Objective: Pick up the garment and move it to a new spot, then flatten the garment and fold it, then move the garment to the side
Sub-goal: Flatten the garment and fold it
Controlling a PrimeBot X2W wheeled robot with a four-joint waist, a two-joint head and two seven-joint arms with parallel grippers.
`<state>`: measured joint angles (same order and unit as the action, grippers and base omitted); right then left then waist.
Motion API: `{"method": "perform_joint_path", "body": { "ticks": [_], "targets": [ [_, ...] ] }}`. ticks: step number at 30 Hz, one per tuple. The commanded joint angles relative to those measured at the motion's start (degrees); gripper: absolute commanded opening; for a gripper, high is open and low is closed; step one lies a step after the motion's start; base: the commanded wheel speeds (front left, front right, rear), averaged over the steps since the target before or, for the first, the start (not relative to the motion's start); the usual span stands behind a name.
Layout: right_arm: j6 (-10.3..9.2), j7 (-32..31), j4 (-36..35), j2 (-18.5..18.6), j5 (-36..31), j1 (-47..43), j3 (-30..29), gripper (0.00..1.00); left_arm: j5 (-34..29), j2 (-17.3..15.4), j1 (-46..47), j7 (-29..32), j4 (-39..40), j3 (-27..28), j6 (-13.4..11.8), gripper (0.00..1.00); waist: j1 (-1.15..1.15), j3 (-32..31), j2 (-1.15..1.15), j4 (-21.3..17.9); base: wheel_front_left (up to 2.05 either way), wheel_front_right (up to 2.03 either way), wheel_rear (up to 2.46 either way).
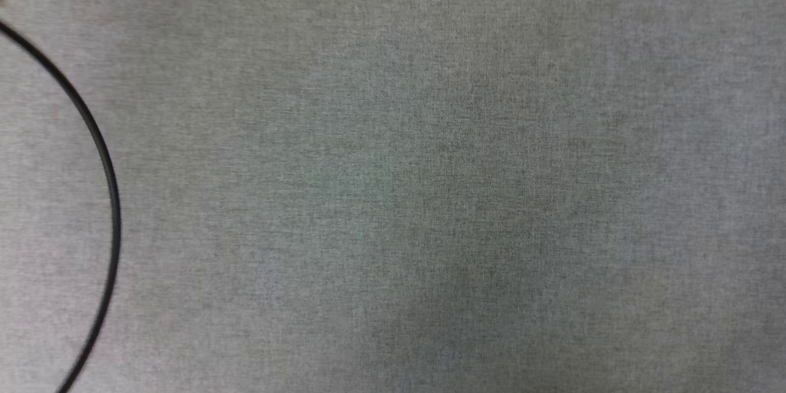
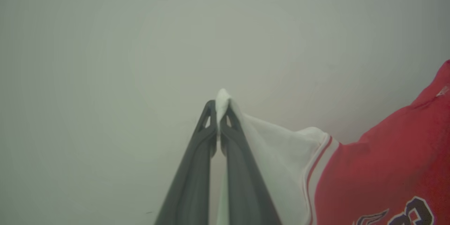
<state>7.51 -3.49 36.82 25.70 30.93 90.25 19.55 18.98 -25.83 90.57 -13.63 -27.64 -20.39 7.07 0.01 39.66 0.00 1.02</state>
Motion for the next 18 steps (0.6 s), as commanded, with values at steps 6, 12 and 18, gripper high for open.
{"method": "perform_joint_path", "body": {
  "ticks": [6,12,18],
  "targets": [
    [-0.04,3.1,-2.2,2.1,4.1,-10.8,4.4,0.00,2.2,-1.4,-15.1,-1.3,5.1,1.2,-1.6,0.00,-0.01,-4.2,0.00,0.6,0.00,0.00,0.00],
    [-0.04,3.7,-7.6,3.9,6.6,-22.6,7.0,0.00,4.0,-2.5,-30.9,-1.5,12.3,2.2,-4.0,0.00,-0.01,-9.1,0.00,0.7,0.00,0.00,0.00],
    [-0.04,2.2,-13.8,5.9,7.4,-35.2,8.0,0.00,6.0,-3.1,-46.8,-0.9,19.7,2.3,-7.3,0.00,-0.01,-14.3,0.00,0.8,0.00,0.00,0.00]
  ]
}}
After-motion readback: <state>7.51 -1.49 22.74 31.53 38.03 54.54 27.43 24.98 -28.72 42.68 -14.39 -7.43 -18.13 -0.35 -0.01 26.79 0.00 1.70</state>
